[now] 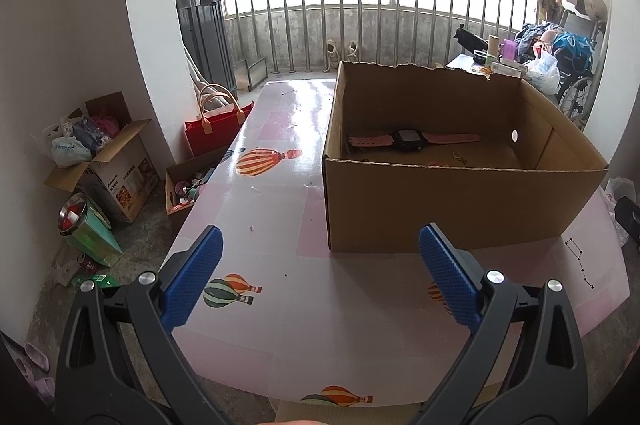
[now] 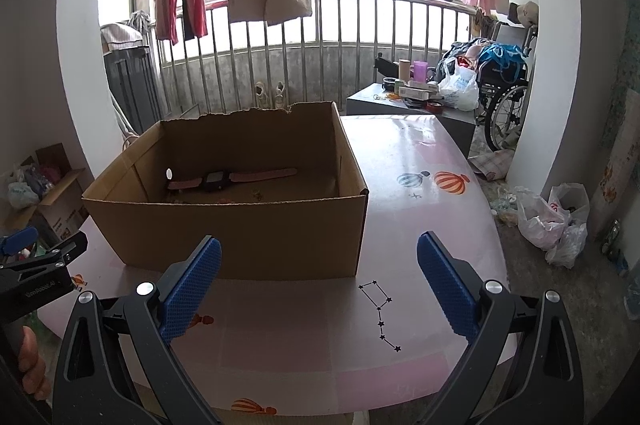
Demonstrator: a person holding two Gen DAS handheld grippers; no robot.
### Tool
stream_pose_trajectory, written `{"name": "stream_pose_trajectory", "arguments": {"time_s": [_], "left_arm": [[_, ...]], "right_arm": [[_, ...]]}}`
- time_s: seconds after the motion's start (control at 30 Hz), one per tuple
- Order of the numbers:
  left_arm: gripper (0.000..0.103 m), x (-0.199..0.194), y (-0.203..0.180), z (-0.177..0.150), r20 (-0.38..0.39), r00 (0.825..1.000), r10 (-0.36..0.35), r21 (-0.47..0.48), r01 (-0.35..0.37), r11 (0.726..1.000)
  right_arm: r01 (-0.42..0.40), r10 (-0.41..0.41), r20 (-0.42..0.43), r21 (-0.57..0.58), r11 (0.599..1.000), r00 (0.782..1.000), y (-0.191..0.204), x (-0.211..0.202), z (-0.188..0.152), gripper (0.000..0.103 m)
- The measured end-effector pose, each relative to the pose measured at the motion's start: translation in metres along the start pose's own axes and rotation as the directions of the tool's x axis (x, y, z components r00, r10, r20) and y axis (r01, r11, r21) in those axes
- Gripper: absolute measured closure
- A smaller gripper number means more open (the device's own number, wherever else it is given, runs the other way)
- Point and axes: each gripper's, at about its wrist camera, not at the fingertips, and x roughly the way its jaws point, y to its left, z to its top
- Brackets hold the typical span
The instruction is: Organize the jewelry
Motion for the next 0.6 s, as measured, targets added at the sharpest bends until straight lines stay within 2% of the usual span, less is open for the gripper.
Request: {"name": "stream_pose_trajectory", "arguments": {"time_s": [0.23,0.43,0.53,0.6], "left_arm": [[0.008,-0.009,-0.007,0.013,-0.007,1.0,-0.003,0.018,0.003,1.0],[0.008,-0.011,-0.021,0.015,-0.059,0.998,-0.013,0.053,0.016,0.998],[0.008,-0.015,-0.024,0.015,-0.042,0.999,-0.012,0.054,0.014,0.998],[0.008,-0.023,-0.025,0.015,0.028,1.0,-0.01,0.045,0.009,0.999]], "right_arm": [[-0.018,0.018,-0.026,0.0,1.0,0.999,0.004,-0.007,0.011,0.007],[-0.035,0.035,-0.072,0.001,0.999,0.997,0.007,-0.009,0.014,0.007],[-0.031,0.031,-0.079,-0.001,1.0,0.996,0.007,-0.008,0.011,0.007],[-0.032,0.033,-0.053,0.005,0.999,0.998,0.007,-0.011,0.008,0.007]]}}
